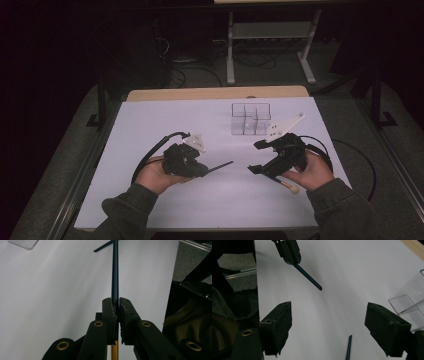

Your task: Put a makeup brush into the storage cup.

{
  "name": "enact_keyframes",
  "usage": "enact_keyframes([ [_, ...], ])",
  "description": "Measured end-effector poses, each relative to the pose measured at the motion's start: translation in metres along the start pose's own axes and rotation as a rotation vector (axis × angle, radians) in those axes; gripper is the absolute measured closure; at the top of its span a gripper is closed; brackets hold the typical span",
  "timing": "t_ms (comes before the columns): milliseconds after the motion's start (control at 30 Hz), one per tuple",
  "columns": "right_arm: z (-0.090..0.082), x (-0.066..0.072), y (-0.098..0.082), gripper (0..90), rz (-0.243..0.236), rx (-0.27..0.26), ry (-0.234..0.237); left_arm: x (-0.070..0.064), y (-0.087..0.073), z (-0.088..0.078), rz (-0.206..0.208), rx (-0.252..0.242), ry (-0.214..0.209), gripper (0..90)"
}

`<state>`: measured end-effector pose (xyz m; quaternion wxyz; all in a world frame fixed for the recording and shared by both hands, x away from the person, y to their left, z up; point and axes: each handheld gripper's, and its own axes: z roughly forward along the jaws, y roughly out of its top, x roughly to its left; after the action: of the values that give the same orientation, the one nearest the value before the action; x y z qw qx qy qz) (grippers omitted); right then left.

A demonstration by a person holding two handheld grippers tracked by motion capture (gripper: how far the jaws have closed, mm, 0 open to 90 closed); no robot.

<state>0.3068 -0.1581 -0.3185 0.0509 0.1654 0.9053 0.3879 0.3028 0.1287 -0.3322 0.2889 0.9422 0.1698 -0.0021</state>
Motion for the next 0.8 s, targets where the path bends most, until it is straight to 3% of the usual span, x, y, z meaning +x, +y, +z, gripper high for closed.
enact_keyframes([
  [467, 0.017, 0.004, 0.004, 26.9, -0.061, 0.057, 0.057, -0.013, 0.014, 0.009, 0.074, 0.006, -0.038, 83.4],
  [800, 0.031, 0.007, 0.008, 37.8, -0.098, 0.099, 0.121, -0.021, 0.022, 0.018, 0.126, 0.018, -0.061, 83.3],
])
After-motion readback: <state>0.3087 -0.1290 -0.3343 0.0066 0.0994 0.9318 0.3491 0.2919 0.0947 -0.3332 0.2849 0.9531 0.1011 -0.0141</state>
